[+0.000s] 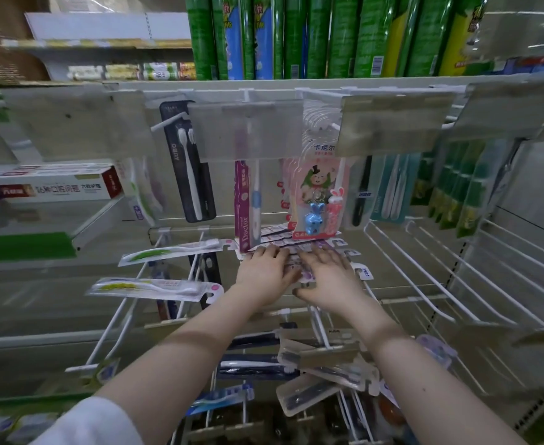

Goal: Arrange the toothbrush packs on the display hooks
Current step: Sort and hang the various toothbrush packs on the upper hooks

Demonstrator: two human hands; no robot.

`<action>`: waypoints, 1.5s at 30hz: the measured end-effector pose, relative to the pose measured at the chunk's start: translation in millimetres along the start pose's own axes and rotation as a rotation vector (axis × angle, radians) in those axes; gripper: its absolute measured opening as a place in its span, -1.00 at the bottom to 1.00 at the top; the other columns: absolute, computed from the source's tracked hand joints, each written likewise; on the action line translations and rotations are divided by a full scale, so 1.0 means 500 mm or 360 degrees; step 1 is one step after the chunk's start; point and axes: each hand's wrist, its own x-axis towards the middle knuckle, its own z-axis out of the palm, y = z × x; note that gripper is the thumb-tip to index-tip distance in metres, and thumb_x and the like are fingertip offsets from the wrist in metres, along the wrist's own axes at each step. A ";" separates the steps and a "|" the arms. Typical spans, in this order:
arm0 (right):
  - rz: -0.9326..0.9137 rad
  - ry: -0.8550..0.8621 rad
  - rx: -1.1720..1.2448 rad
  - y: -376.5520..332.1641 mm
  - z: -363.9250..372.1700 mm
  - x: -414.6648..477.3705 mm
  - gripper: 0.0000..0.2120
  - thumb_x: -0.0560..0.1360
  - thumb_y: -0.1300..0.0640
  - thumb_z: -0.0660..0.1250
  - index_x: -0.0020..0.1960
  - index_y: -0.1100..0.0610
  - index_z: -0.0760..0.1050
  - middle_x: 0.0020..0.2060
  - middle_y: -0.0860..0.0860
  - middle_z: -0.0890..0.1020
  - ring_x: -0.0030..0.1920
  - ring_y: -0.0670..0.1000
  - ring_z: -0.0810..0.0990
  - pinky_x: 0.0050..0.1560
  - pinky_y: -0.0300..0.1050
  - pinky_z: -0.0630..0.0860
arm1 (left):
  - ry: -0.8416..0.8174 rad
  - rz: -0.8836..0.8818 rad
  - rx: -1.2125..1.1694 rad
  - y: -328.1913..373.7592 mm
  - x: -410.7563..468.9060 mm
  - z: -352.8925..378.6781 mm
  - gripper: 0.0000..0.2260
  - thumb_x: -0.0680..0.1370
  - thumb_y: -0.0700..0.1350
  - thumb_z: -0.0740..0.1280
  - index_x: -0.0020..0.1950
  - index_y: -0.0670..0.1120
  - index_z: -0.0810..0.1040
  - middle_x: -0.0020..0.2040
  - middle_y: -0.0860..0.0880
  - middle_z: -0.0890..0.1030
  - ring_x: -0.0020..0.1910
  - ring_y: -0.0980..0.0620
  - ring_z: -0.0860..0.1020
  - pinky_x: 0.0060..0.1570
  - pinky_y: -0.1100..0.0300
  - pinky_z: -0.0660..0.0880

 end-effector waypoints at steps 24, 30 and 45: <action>0.0142 -0.0233 -0.0102 0.022 0.013 0.056 -0.14 0.39 -0.33 0.21 0.54 -0.03 -0.06 0.54 0.04 -0.02 0.53 0.11 -0.09 0.49 0.12 -0.20 | -0.0189 -0.0157 0.0017 0.037 0.045 -0.001 -0.44 0.62 0.16 -0.02 0.54 -0.10 0.06 0.55 -0.18 0.04 0.52 -0.19 0.02 0.44 -0.05 0.05; 0.0151 -0.0178 -0.0066 0.019 0.012 0.044 -0.22 0.42 -0.26 0.20 0.52 -0.02 0.01 0.53 0.05 0.04 0.51 0.16 -0.02 0.48 0.16 -0.11 | -0.0330 -0.0228 0.0135 0.042 0.048 0.001 -0.41 0.60 0.23 -0.08 0.55 -0.04 0.05 0.56 -0.16 0.04 0.51 -0.23 0.04 0.36 -0.11 0.16; 0.0076 -0.0002 -0.0065 0.020 0.003 -0.076 -0.30 0.42 -0.31 0.21 0.46 -0.07 0.16 0.44 0.02 0.26 0.42 0.12 0.20 0.38 0.09 0.14 | -0.0250 -0.0140 0.0214 0.079 -0.045 -0.012 -0.40 0.55 0.29 0.00 0.47 -0.03 0.22 0.45 -0.15 0.26 0.41 -0.25 0.21 0.33 -0.17 0.18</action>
